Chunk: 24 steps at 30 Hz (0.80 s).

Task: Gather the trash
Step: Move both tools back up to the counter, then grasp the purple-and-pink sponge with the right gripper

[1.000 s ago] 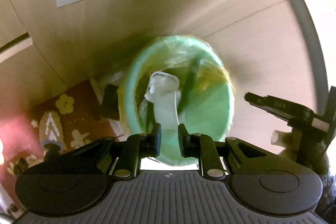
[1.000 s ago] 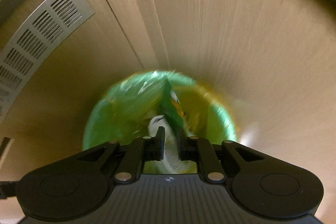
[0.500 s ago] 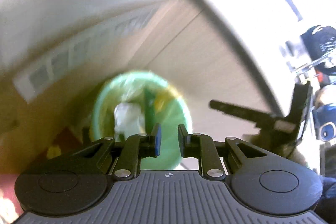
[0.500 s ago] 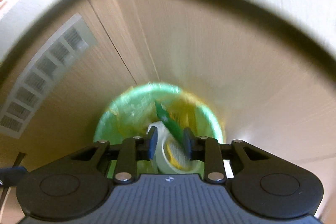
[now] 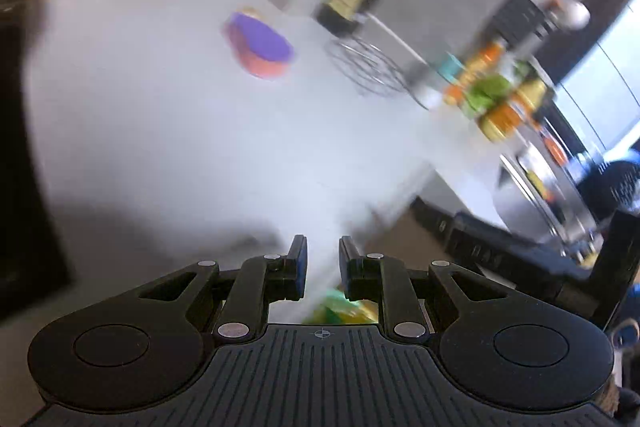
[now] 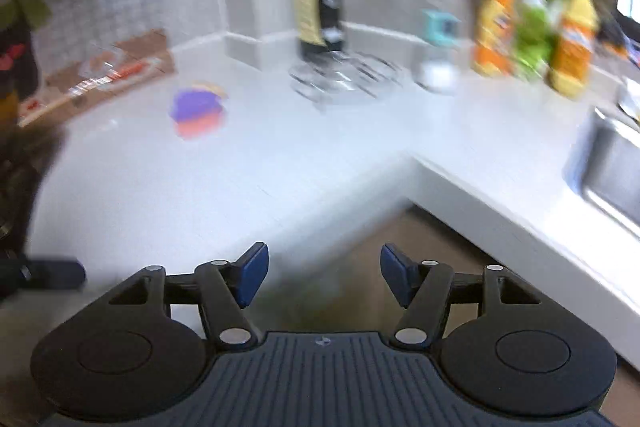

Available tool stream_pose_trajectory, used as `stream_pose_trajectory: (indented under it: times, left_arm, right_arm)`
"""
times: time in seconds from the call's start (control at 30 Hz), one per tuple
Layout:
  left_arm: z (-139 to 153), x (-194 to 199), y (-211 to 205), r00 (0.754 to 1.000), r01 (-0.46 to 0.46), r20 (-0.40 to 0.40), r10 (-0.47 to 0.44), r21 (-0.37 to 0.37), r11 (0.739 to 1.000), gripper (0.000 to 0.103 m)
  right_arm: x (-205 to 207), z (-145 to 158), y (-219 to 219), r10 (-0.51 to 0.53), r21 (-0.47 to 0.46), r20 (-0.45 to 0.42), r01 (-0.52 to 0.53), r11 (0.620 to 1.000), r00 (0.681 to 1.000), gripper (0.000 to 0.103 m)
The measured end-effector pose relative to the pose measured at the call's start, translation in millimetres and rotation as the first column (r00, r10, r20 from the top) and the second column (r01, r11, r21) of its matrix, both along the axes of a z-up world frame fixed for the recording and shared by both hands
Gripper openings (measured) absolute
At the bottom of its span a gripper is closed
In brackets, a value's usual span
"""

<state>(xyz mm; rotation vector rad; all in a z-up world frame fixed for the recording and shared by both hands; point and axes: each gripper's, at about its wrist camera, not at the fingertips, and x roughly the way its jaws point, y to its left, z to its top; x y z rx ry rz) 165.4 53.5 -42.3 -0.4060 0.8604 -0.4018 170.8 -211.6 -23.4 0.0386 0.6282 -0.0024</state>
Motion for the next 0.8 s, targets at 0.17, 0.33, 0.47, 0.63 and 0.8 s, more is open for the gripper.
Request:
stream_pose_trajectory:
  times: [0.17,0.33,0.47,0.63,0.8]
  left_arm:
    - [-2,5,52,0.998,-0.057,0.001,0.057,-0.009,0.998,0.02]
    - [-5,7,75,0.997,-0.076,-0.005,0.075,-0.031,0.997,0.02]
    - [-3,7,74,0.996,-0.082,0.014,0.083,-0.042,0.996,0.02]
    - [-2,-1,70,0.987,-0.159,0.0,0.159,-0.028,0.987,0.02]
    - [-5,-8,75,0.967,-0.253,-0.014,0.253,0.005,0.968,0.02]
  right_arm:
    - [57,15,69,0.119,-0.047,0.006,-0.118,0.992,0.993,0.066]
    - [119,18,136,0.209,-0.204,-0.016,-0.208,0.957,0.978,0.066]
    - [170,17,162,0.208,-0.274,-0.046,-0.212,0.938,0.977,0.066]
    - [228,9,164,0.238,-0.247,-0.072,-0.249,0.937,0.969,0.066]
    - [274,-10,152,0.251,-0.132,-0.157,-0.272,0.953,0.955,0.069]
